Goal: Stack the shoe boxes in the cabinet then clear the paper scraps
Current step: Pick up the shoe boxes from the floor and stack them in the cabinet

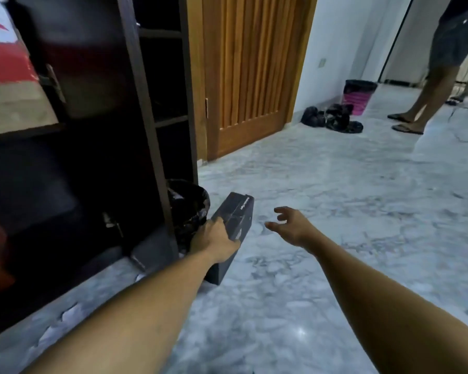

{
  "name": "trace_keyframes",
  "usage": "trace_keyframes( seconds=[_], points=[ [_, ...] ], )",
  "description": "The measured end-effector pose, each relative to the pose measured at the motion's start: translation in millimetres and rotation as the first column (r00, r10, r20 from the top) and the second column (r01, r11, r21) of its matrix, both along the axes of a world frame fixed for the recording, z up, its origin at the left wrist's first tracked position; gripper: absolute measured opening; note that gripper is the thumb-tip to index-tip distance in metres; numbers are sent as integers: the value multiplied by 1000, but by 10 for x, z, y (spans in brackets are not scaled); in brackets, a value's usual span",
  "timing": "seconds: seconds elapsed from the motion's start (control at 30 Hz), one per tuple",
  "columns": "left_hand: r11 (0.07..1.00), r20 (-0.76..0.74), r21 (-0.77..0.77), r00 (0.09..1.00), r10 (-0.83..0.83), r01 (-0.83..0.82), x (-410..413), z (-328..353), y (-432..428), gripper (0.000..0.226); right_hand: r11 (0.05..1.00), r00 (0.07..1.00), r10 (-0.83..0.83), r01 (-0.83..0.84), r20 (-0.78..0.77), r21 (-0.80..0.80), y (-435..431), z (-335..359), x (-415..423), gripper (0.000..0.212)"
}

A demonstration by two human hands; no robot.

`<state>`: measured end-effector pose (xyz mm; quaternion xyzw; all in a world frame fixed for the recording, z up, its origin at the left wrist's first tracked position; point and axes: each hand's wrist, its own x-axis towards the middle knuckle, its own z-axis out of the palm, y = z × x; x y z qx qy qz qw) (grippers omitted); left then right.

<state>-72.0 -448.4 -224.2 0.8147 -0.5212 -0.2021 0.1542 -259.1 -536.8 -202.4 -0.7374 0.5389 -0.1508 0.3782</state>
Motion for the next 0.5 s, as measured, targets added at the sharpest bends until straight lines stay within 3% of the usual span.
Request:
trace_keyframes(
  seconds=[0.1, 0.2, 0.37, 0.5],
  points=[
    [997, 37, 20, 997, 68, -69, 11, -420, -194, 62, 978, 968, 195, -205, -159, -48, -368, -183, 201, 61],
    [992, 47, 30, 991, 124, -126, 29, -754, -365, 64, 939, 931, 309, -331, -193, -93, -661, -481, 467, 54],
    [982, 87, 53, 981, 176, -181, 80, -1163, -482, 85, 929, 929, 352, -362, -119, -79, -927, -994, 774, 59],
    [988, 103, 38, 984, 146, -150, 247, -1324, -534, 82, 929, 931, 356, -362, -82, -77, -1036, -1265, 947, 71]
  ],
)
